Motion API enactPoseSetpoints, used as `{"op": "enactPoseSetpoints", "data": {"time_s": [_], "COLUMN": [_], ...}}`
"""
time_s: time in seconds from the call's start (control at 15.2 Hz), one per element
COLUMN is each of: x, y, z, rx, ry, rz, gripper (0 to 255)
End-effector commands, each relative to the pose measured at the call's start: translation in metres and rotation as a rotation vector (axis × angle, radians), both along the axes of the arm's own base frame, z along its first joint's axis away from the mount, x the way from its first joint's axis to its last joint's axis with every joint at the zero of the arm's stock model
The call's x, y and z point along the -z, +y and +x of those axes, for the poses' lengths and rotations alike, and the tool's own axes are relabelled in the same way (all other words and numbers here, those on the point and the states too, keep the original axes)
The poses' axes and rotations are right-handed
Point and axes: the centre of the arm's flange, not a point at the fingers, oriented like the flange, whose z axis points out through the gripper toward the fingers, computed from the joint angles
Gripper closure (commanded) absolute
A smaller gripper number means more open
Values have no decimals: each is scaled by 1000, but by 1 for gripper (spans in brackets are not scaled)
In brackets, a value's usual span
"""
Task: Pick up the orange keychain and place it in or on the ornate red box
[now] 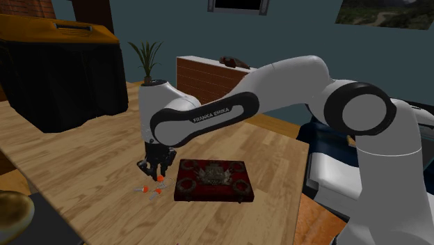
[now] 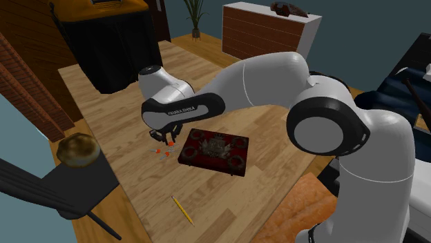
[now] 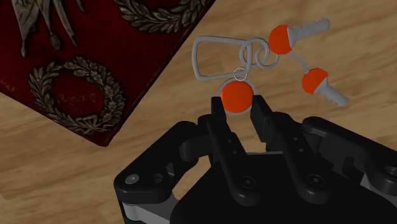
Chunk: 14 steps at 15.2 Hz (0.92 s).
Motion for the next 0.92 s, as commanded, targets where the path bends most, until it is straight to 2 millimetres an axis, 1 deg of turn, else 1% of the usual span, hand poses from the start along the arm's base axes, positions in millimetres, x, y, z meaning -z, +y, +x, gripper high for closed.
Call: {"op": "enactPoseSetpoints", "data": {"time_s": [0.0, 0.86], "x": [-10, -78], "y": [0, 0], "z": [0, 0], "rx": [0, 0], "ry": [1, 1], "rz": [0, 0], "gripper": [255, 255]}}
